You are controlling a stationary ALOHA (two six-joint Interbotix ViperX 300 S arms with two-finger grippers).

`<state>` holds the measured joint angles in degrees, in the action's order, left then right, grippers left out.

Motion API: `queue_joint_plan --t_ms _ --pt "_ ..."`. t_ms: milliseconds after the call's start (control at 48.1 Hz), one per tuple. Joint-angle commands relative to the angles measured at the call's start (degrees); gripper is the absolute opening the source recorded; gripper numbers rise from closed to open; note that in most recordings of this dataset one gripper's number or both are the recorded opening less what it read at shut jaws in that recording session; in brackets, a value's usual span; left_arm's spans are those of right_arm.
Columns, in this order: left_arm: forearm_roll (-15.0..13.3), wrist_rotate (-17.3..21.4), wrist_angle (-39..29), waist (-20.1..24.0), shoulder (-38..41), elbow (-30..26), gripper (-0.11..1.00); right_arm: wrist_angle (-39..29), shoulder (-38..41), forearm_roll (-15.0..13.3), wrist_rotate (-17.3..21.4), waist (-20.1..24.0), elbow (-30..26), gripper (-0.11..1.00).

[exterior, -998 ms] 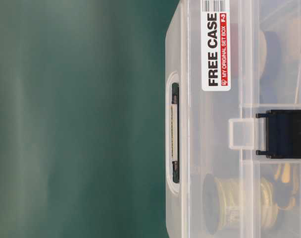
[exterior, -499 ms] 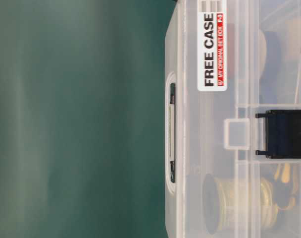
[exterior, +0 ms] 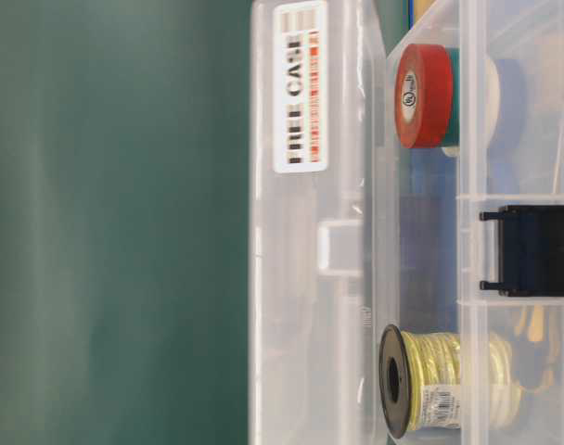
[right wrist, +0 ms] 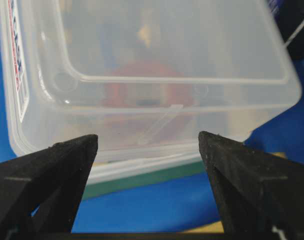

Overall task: Open the tool box with both arms.
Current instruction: 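Lift and swing the lid back with both grippers to open it, then release the opened lid and raise both grippers away from it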

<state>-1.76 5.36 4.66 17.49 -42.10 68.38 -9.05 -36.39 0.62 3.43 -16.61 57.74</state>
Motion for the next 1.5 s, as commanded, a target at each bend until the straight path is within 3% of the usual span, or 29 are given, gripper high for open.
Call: queue_joint_plan --t_ms 0,166,374,894,1475 --pt "0.0 -0.1 2.7 1.1 -0.7 -2.3 0.88 2.3 -1.1 0.1 0.2 -0.5 -3.2 0.83" --pt "0.0 0.4 6.0 3.9 -0.4 -2.4 0.88 4.1 -1.1 0.2 0.2 -2.9 -3.3 0.83" --pt "-0.1 3.9 9.3 6.4 2.4 -3.0 0.87 6.7 -0.9 0.1 0.2 -6.2 -3.3 0.83" --pt "-0.2 4.7 14.5 13.4 11.5 -6.9 0.87 9.9 1.7 0.2 0.3 -13.9 -4.3 0.83" --pt "-0.4 4.4 13.1 19.6 19.2 -12.2 0.87 9.9 15.2 0.1 0.3 -22.1 -10.6 0.83"
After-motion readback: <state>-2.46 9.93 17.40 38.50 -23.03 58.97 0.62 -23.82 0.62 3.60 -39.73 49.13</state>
